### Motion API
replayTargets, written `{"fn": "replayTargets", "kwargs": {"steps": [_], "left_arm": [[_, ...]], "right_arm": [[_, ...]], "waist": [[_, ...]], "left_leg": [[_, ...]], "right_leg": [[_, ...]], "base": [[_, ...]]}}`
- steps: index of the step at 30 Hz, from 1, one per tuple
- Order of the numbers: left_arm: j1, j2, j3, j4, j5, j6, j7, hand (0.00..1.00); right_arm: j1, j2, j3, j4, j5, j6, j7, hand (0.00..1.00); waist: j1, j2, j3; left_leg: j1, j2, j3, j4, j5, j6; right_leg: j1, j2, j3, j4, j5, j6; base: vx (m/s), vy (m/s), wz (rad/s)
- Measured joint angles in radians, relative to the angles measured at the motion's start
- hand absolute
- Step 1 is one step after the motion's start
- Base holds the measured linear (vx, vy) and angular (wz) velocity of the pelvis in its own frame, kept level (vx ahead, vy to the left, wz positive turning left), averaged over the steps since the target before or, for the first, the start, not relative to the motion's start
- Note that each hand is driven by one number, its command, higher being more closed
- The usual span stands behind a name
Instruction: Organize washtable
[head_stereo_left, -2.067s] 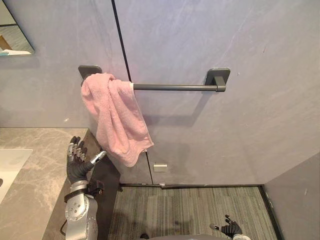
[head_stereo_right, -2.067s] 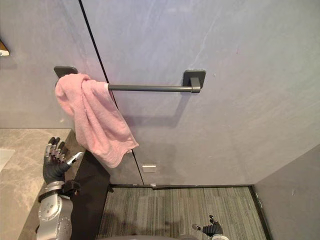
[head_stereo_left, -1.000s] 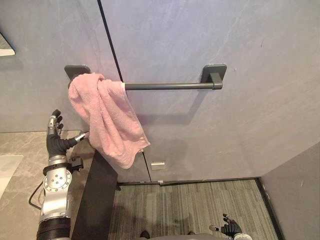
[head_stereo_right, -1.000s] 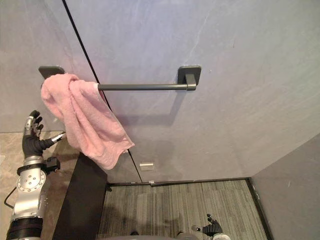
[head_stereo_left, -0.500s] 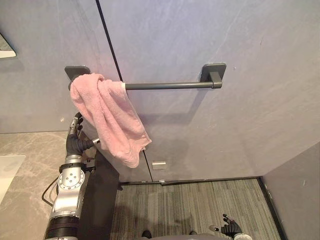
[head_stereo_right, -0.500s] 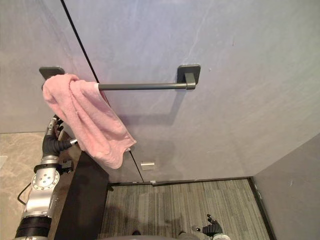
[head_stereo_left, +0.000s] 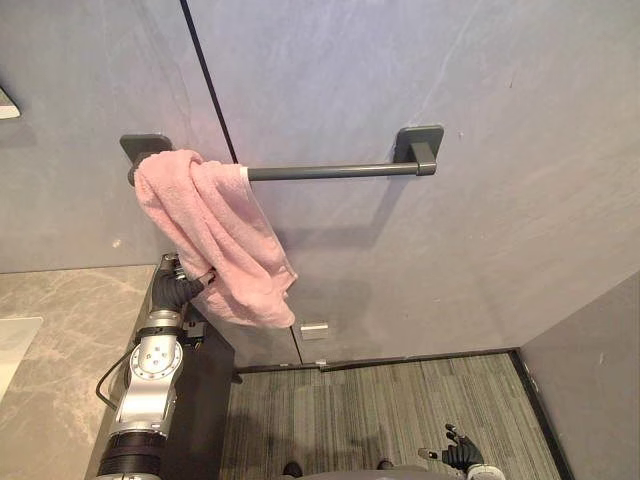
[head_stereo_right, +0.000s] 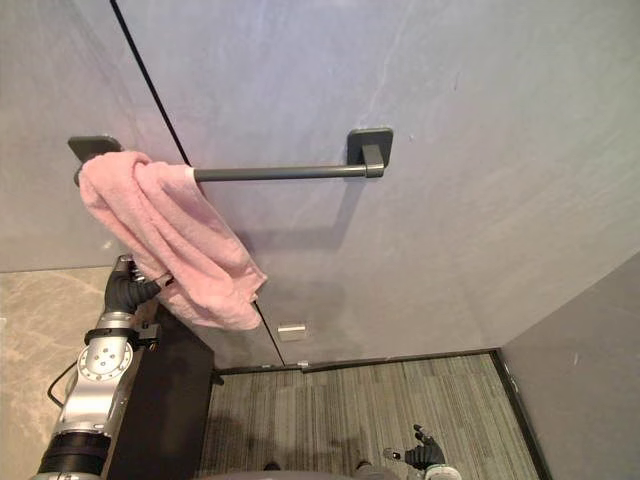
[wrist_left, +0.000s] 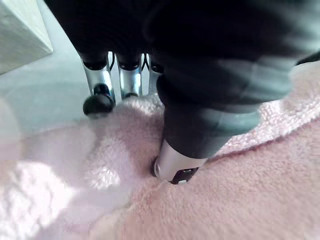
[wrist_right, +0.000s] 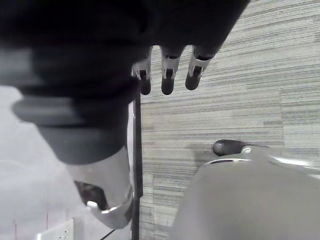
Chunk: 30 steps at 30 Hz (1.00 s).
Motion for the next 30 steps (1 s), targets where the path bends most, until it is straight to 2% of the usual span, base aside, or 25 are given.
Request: {"fn": "replayTargets", "kwargs": {"steps": [4, 6, 9, 10, 17, 24, 30], "left_arm": [[0.006, 0.000, 0.008, -0.021, -0.012, -0.001, 0.001, 1.00], [0.016, -0.001, 0.014, -0.044, -0.014, -0.001, 0.001, 1.00], [0.042, -0.006, 0.020, -0.079, -0.033, -0.006, 0.000, 1.00], [0.043, -0.024, 0.023, -0.092, -0.034, -0.008, 0.001, 1.00], [0.072, -0.042, 0.019, -0.181, -0.034, -0.028, -0.006, 1.00], [0.072, -0.043, -0.013, -0.199, -0.040, -0.031, -0.023, 1.00], [0.072, -0.082, -0.022, -0.199, -0.059, -0.031, -0.022, 1.00]], "right_arm": [[0.015, 0.000, 0.003, -0.102, 0.005, 0.000, 0.000, 0.00], [0.034, -0.002, 0.019, -0.214, 0.009, -0.003, -0.001, 0.00], [0.044, -0.020, 0.080, -0.398, 0.022, -0.039, 0.002, 0.00], [0.046, -0.022, 0.099, -0.472, 0.029, -0.052, 0.005, 0.00], [0.021, -0.072, 0.239, -0.752, 0.050, -0.117, 0.068, 0.00], [-0.091, -0.113, 0.360, -0.823, 0.111, -0.148, 0.109, 0.00], [-0.189, -0.121, 0.394, -0.823, 0.196, -0.152, 0.105, 0.00]], "waist": [[0.001, -0.001, 0.000], [-0.001, -0.002, 0.001], [-0.007, -0.005, 0.000], [0.000, -0.006, 0.000], [0.011, -0.016, 0.002], [0.016, -0.022, 0.004], [0.028, -0.022, 0.004]], "left_leg": [[0.000, 0.000, 0.002, 0.000, 0.000, 0.000], [0.000, 0.000, 0.003, 0.000, 0.000, 0.000], [-0.001, 0.002, 0.007, 0.000, 0.000, 0.000], [-0.003, 0.002, 0.010, 0.000, -0.001, 0.000], [-0.007, 0.003, 0.017, 0.001, -0.002, 0.001], [-0.006, 0.003, 0.017, 0.007, -0.003, 0.003], [-0.007, 0.002, 0.014, 0.008, -0.003, 0.003]], "right_leg": [[-0.001, 0.000, 0.002, 0.000, 0.001, 0.001], [-0.002, 0.000, 0.003, 0.000, 0.001, 0.001], [-0.004, 0.000, 0.008, 0.001, 0.000, 0.001], [-0.010, 0.001, 0.012, 0.003, 0.000, 0.001], [-0.022, 0.003, 0.022, 0.012, -0.001, 0.002], [-0.022, 0.002, 0.023, 0.021, -0.001, 0.002], [-0.022, 0.001, 0.020, 0.022, -0.001, 0.002]], "base": [[-0.02, -0.007, -0.01], [0.00, 0.000, 0.00], [-0.01, -0.005, -0.02], [-0.02, -0.015, -0.10], [-0.01, -0.009, -0.04], [-0.02, -0.007, 0.00], [-0.01, -0.005, 0.01]]}}
